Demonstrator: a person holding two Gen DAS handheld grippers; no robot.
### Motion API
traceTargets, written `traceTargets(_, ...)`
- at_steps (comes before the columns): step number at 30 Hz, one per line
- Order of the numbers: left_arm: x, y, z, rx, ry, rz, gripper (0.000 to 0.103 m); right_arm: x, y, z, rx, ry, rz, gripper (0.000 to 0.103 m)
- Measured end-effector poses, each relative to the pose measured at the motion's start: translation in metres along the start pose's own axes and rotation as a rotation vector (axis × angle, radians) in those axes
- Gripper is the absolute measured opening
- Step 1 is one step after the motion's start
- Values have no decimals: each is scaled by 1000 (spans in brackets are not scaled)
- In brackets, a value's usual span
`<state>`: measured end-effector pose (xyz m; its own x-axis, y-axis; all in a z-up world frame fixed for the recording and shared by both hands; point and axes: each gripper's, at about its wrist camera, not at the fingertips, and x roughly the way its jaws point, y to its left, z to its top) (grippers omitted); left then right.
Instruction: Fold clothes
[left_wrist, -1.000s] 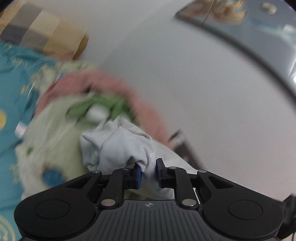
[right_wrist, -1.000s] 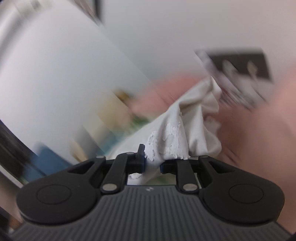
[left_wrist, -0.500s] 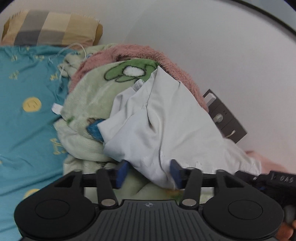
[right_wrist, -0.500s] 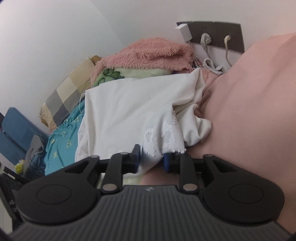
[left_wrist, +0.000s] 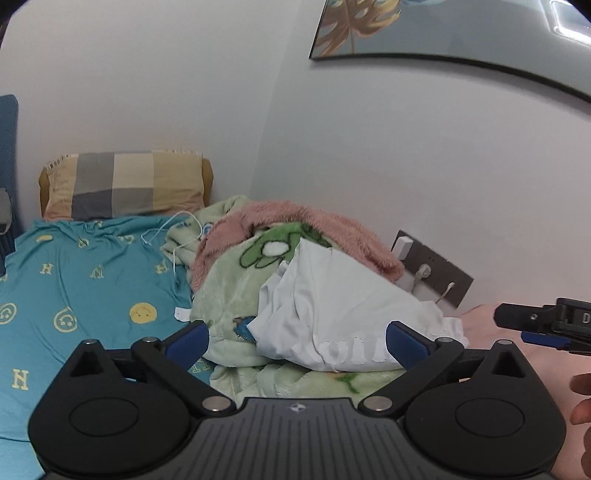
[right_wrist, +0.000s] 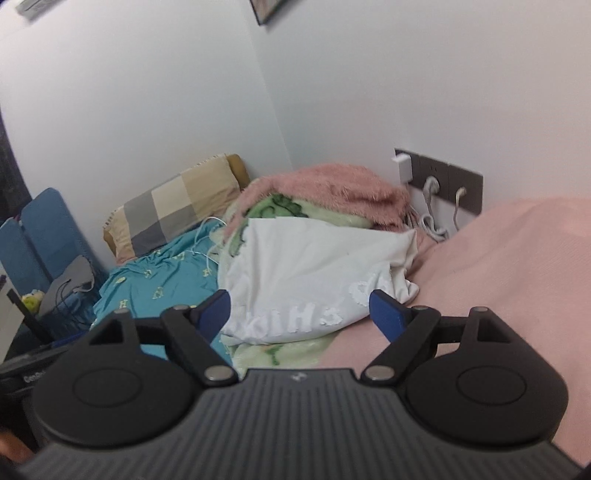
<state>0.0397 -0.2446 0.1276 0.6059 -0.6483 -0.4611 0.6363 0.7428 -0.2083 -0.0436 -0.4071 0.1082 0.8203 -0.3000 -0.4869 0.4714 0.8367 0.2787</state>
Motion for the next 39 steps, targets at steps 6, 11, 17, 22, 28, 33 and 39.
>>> traceTargets(6, -58, -18, -16, 106, -75, 66, 103, -46, 31, -20, -59, -65, 22, 84)
traceTargets(11, -84, -26, -38, 182, -124, 52, 103, -73, 45, -45, -105, -136, 25, 84)
traceTargets(17, -97, -17, -62, 189, -150, 41, 103, -78, 58, -82, -158, -198, -8, 84)
traceTargets(22, -104, -6, -81, 181, -159, 41, 103, -78, 64, -101, -144, -259, -2, 84)
traceTargets(28, -98, 4, -92, 182, -153, 46, 103, -70, 75, -114, -159, -265, -39, 84)
traceTargets(33, -96, 5, -92, 193, -160, 50, 103, -67, 76, -116, -166, -267, -61, 84)
traceTargets(39, -101, 9, -89, 181, -167, 57, 103, -68, 77, -118, -176, -271, -80, 84)
